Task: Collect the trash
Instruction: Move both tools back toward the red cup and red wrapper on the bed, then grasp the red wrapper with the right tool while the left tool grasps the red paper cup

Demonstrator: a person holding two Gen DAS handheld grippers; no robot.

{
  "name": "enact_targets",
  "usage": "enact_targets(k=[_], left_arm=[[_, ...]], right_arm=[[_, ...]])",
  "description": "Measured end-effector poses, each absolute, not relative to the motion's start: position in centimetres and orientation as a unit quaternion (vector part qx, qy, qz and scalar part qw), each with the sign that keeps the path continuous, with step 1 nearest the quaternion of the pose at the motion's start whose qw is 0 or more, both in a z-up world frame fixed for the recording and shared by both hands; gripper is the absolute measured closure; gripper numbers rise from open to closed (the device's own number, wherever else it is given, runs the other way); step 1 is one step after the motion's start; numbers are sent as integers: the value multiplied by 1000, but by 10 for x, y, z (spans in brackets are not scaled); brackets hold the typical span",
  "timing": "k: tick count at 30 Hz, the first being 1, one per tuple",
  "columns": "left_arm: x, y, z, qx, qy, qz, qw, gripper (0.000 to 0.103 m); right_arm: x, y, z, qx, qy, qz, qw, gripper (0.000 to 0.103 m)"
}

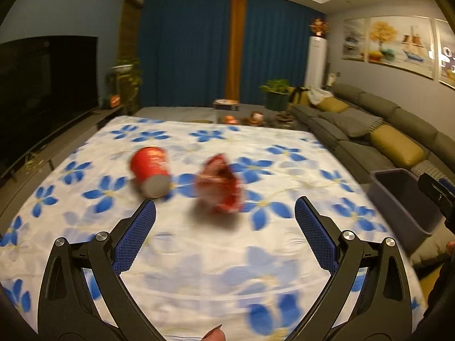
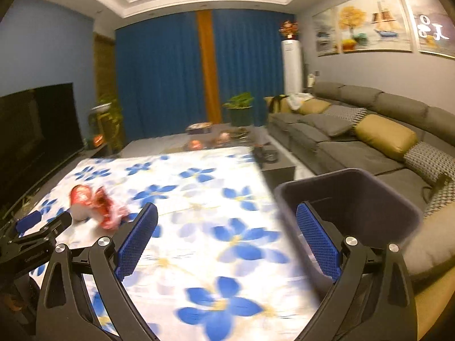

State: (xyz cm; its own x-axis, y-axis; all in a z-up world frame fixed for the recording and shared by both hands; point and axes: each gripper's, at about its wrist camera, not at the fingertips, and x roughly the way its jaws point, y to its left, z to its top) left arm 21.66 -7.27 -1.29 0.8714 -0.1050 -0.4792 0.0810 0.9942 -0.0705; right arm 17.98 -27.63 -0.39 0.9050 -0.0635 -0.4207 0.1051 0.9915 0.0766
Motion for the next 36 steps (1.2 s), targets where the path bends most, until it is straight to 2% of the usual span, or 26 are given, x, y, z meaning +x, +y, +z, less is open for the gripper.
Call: enact_targets(k=[14, 24, 30, 34, 36], left_arm=[[260, 55, -18, -69, 246, 69, 964, 7], [290, 70, -20, -85, 248, 78, 962, 7], [306, 67, -25, -80, 248, 74, 962, 7], [314, 63, -29, -78, 252, 69, 962, 7], [318, 61, -31, -78, 255, 67, 961, 7]], right_arm=[[269, -153, -32, 31, 260, 54, 964, 8], [339, -108, -59, 16, 296, 61, 953, 9], [363, -99, -75, 8, 319, 61, 946, 15], [374, -97, -86, 6, 346, 63, 936, 32], [377, -100, -88, 13, 352, 63, 934, 32]])
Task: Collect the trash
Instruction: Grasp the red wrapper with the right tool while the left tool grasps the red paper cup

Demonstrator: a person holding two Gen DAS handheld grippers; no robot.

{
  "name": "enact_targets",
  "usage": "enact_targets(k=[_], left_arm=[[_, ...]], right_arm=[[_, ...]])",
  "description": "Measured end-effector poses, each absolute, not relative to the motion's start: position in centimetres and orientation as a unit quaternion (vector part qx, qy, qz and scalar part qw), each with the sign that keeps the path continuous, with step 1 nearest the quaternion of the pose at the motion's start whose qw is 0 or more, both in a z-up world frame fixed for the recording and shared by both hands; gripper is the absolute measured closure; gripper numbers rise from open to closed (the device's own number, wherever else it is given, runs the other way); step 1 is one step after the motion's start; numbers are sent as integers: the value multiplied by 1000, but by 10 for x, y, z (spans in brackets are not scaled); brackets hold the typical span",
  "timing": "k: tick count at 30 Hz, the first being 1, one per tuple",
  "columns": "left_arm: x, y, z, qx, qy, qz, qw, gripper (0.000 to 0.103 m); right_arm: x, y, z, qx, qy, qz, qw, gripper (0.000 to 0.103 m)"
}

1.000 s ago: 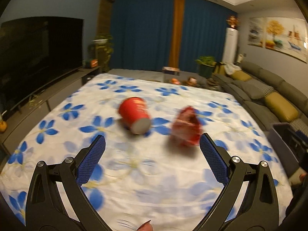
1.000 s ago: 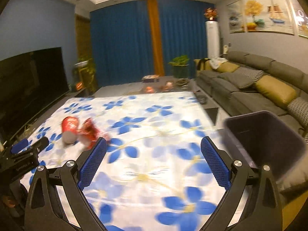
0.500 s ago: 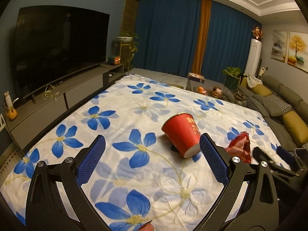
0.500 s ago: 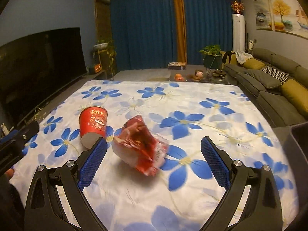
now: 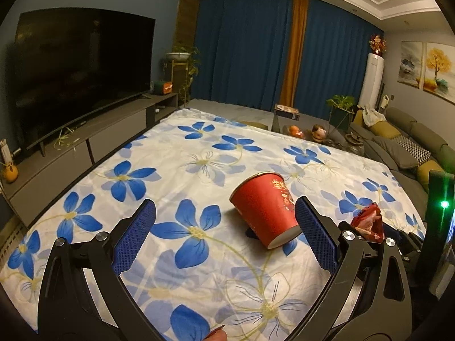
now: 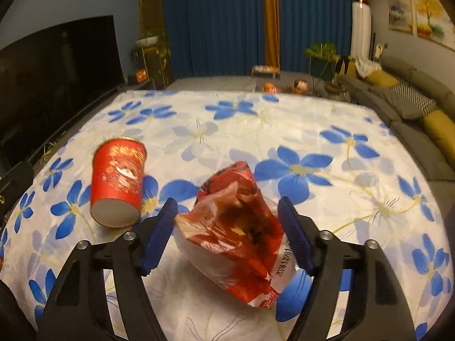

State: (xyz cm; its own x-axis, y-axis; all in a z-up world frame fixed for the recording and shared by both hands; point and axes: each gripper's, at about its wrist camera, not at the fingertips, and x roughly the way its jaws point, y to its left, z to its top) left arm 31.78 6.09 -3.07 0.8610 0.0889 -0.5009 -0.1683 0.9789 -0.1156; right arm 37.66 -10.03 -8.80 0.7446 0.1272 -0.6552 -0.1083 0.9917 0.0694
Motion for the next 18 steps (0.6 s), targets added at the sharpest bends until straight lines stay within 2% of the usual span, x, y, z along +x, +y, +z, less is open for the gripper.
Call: enact_targets(k=[11, 18], left_arm=[[347, 42, -48, -75, 286, 52, 954, 7], [367, 25, -56, -68, 300, 44, 951, 7]], right_arm=[[378, -106, -92, 34, 357, 70, 931, 56], [361, -128, -80, 47, 316, 36, 947, 58]])
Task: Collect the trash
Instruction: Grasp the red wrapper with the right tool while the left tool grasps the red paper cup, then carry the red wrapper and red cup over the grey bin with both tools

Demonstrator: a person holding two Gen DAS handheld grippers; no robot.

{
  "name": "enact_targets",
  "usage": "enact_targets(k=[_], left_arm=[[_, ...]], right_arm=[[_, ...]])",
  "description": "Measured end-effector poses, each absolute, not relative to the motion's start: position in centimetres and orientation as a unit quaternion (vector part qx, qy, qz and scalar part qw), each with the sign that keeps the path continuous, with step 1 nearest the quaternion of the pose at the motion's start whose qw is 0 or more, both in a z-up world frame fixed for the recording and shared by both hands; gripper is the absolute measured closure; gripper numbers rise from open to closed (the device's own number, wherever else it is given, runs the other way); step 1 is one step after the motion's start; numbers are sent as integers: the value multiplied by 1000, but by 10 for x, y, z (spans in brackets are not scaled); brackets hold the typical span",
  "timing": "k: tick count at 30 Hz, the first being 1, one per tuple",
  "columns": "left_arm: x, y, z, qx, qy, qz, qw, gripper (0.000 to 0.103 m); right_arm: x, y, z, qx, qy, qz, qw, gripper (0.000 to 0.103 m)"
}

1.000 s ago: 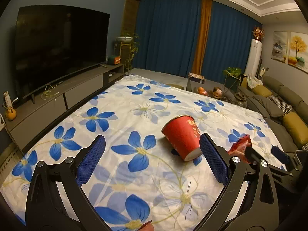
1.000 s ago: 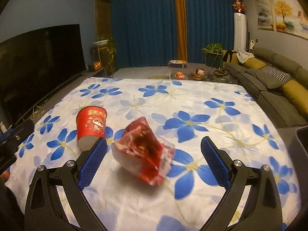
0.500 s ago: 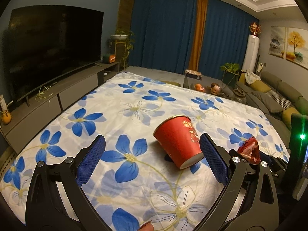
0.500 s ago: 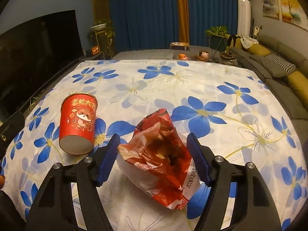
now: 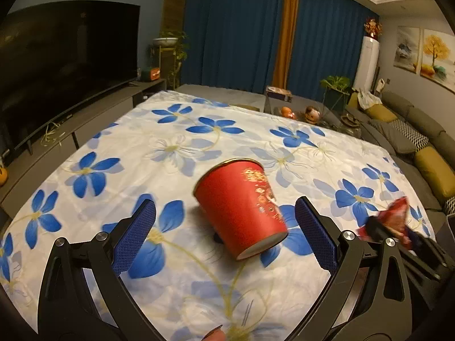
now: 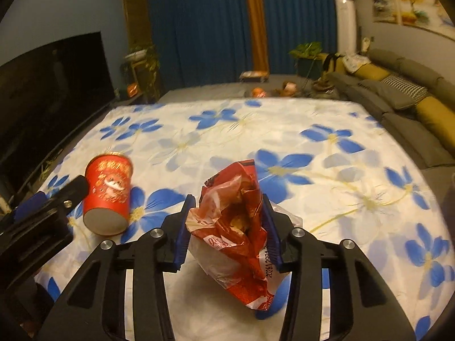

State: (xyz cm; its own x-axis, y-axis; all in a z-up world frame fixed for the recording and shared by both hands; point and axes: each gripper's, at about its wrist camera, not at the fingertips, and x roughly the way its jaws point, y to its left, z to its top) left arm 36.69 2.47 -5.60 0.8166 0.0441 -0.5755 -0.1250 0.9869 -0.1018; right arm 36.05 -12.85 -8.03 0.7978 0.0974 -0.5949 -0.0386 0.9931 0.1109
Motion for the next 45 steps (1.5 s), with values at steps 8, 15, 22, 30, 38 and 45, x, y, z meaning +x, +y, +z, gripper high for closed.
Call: enact_targets(k=[8, 15, 22, 30, 38, 45], left_arm=[[395, 17, -70, -67, 337, 36, 938, 11], [407, 25, -83, -99, 371, 22, 923, 30], [403, 27, -81, -114, 363, -2, 925, 39], [390, 26, -74, -107, 342, -11, 934, 41], [352, 19, -44, -92, 304, -19, 948, 41], [301, 2, -18, -80, 274, -30, 958, 41]], right_arm=[[355, -138, -75, 64, 305, 46, 949, 58], [353, -139, -74, 66, 304, 50, 949, 58], [350, -136, -73, 61, 301, 56, 950, 58], [348, -136, -70, 65, 298, 65, 950, 58], [323, -143, -53, 63, 282, 67, 955, 58], [282, -155, -31, 50, 261, 70, 961, 58]])
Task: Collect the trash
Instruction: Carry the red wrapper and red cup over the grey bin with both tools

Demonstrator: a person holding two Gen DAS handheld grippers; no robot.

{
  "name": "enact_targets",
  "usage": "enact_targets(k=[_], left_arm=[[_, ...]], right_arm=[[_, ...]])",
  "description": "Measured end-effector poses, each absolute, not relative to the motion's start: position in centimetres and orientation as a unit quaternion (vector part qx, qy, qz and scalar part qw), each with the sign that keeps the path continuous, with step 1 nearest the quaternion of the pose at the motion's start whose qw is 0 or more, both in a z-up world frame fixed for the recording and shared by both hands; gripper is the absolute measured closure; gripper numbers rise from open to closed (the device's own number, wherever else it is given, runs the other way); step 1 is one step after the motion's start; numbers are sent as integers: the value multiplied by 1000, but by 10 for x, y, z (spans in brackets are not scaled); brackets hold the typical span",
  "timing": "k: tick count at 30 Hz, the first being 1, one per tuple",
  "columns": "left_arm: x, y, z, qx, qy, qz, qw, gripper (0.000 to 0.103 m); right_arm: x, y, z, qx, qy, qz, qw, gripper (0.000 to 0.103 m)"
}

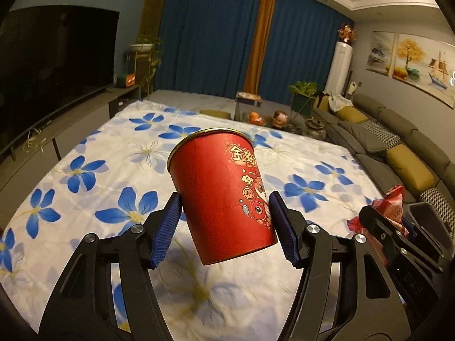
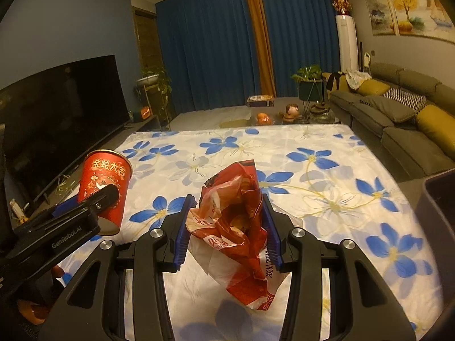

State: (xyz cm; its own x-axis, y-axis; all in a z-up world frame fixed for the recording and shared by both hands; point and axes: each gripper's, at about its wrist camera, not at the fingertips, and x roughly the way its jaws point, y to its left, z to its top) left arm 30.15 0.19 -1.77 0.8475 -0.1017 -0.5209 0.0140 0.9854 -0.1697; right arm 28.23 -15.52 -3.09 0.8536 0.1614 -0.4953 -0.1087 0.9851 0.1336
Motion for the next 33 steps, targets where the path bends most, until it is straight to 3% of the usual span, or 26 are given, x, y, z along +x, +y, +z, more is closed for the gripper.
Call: enact_targets(k=[15, 33], left_arm=[[225, -50, 10, -60, 243, -70, 966, 41], [204, -153, 25, -28, 221, -167, 961, 41]], right_arm=[[205, -208, -10, 37, 244, 46, 968, 58], [173, -295, 5, 37, 216, -22, 975, 58]])
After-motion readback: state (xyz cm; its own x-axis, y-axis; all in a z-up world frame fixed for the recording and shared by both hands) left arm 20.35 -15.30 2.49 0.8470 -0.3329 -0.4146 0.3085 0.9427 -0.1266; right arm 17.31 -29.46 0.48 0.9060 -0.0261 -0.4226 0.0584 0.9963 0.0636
